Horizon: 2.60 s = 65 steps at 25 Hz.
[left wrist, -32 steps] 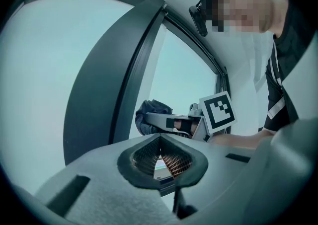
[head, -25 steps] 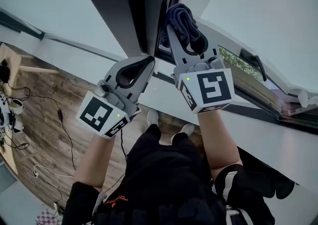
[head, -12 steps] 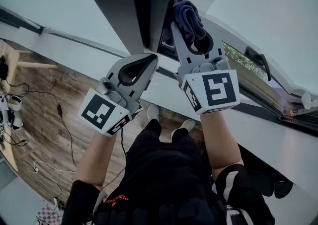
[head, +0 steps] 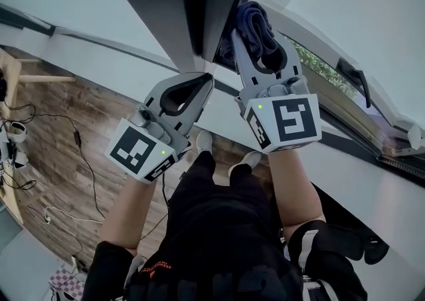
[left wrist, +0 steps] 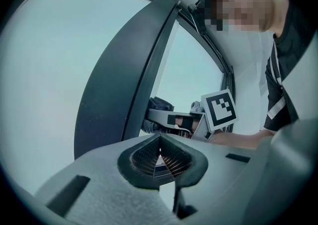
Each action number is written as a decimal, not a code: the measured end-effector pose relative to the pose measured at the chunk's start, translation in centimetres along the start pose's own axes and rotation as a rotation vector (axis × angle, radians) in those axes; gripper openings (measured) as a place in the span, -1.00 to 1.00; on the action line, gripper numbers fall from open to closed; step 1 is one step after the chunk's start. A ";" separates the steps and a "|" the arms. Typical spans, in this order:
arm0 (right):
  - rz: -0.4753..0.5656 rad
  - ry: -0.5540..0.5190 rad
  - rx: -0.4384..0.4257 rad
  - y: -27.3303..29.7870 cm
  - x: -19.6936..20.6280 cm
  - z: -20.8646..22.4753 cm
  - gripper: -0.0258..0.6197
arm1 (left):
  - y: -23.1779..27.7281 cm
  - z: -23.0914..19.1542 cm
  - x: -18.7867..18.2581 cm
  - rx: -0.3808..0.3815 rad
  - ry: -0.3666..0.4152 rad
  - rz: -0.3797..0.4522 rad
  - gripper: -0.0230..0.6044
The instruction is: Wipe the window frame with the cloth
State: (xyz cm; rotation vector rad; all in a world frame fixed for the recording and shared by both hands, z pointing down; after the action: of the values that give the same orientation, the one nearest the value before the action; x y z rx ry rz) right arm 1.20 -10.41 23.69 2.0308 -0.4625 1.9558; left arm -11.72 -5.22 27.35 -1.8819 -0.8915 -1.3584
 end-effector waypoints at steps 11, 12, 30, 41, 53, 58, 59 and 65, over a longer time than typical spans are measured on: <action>-0.063 0.039 0.008 0.2 4.1 -0.1 -0.60 | -0.3 -0.6 2.3 -0.010 -0.032 -0.028 -0.87; -0.071 0.043 0.009 0.2 4.5 -0.1 -0.60 | -0.3 -0.6 2.5 -0.010 -0.036 -0.031 -0.87; -0.216 0.069 0.044 -0.1 10.5 -1.1 -0.60 | -0.9 -0.7 5.3 0.004 -0.078 -0.060 -0.87; -0.252 0.047 0.066 -0.2 11.7 -1.0 -0.60 | -1.2 -0.7 6.6 0.004 -0.091 -0.079 -0.87; -0.244 0.051 0.068 -1.2 11.8 -0.1 -0.60 | -0.7 0.3 7.3 0.000 -0.091 -0.093 -0.87; -0.245 0.057 0.073 -2.1 11.8 0.7 -0.60 | 0.1 1.3 7.7 0.009 -0.091 -0.104 -0.87; -0.245 0.058 0.074 -2.3 11.9 0.9 -0.60 | 0.2 1.6 7.8 0.011 -0.091 -0.107 -0.87; -0.239 0.067 0.082 -3.6 11.6 1.9 -0.60 | 1.2 2.8 8.0 0.024 -0.087 -0.122 -0.87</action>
State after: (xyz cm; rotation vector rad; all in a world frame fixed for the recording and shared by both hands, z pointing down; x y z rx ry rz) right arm 4.80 -8.37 35.31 1.9584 -0.1189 1.9168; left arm -7.37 -2.41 34.21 -1.9067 -1.0770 -1.3391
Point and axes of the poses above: the fingertips, and each gripper's own axes: y forward along the fingers, z to its right, x out of its underside, the point moved 6 cm from there along -y, backward along the fingers, and after that the axes turned 8 degrees about z, right-handed, at the moved point
